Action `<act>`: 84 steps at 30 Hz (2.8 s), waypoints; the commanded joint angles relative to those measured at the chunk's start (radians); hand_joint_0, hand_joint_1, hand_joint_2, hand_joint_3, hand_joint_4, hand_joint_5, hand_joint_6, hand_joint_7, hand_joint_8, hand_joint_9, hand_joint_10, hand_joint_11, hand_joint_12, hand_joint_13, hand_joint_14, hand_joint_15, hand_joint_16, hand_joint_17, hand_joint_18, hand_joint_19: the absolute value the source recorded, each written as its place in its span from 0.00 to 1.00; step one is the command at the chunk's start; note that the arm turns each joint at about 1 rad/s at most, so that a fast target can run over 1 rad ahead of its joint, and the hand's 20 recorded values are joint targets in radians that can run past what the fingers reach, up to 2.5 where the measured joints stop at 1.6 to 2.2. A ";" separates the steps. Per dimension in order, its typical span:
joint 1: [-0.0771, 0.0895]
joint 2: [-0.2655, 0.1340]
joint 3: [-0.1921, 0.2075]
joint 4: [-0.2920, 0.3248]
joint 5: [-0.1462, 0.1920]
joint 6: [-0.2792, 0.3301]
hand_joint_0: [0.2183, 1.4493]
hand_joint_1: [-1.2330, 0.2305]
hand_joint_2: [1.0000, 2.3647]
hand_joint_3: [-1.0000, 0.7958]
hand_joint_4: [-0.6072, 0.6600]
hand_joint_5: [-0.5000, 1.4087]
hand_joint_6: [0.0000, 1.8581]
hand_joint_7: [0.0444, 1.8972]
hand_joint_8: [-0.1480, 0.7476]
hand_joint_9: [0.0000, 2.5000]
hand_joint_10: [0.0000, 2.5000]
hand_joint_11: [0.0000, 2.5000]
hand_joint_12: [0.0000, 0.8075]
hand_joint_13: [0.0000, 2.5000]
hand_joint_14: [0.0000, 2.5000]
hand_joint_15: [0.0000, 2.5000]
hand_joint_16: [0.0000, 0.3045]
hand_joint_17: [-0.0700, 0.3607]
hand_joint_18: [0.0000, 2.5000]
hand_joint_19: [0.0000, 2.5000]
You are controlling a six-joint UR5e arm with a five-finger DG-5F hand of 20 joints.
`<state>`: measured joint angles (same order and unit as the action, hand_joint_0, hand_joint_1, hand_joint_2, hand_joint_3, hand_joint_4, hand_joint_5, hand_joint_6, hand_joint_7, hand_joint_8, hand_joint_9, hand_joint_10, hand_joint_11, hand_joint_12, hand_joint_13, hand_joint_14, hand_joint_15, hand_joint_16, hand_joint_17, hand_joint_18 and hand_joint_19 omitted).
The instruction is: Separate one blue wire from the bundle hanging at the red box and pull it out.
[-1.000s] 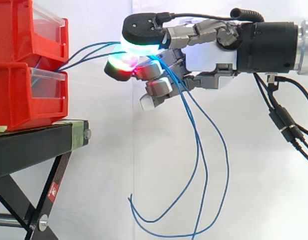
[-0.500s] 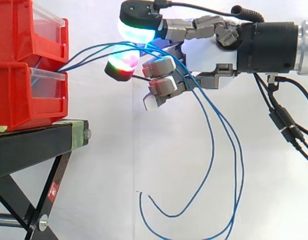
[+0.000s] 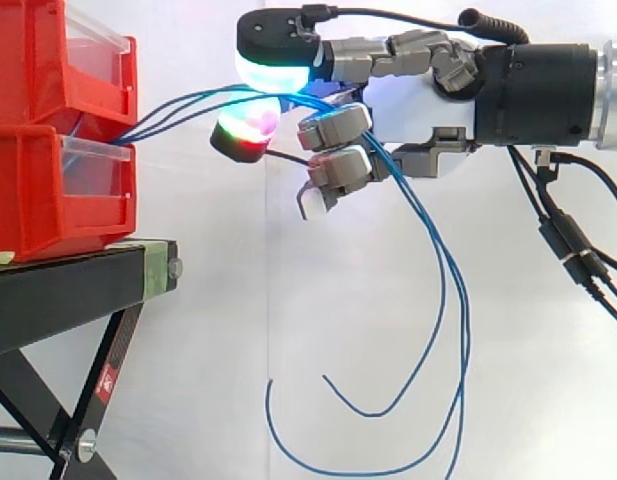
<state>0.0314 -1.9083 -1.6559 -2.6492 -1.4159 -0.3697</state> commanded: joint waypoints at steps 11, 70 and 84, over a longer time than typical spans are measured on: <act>-0.001 0.000 0.001 0.000 -0.003 0.000 0.32 0.24 0.02 0.50 0.61 0.15 0.49 0.52 0.52 0.48 0.00 0.65 0.58 0.51 0.01 0.50 0.19 0.46 0.33 0.25; 0.001 0.000 0.001 0.000 -0.003 0.005 0.30 0.34 0.01 0.38 0.63 0.16 0.47 0.50 0.54 0.50 0.00 0.62 0.57 0.52 0.01 0.49 0.17 0.43 0.32 0.26; 0.001 0.000 0.001 0.002 -0.003 0.005 0.24 0.34 0.00 0.29 0.64 0.16 0.47 0.50 0.55 0.50 0.00 0.62 0.61 0.52 0.01 0.49 0.18 0.46 0.33 0.26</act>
<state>0.0322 -1.9083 -1.6552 -2.6487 -1.4189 -0.3651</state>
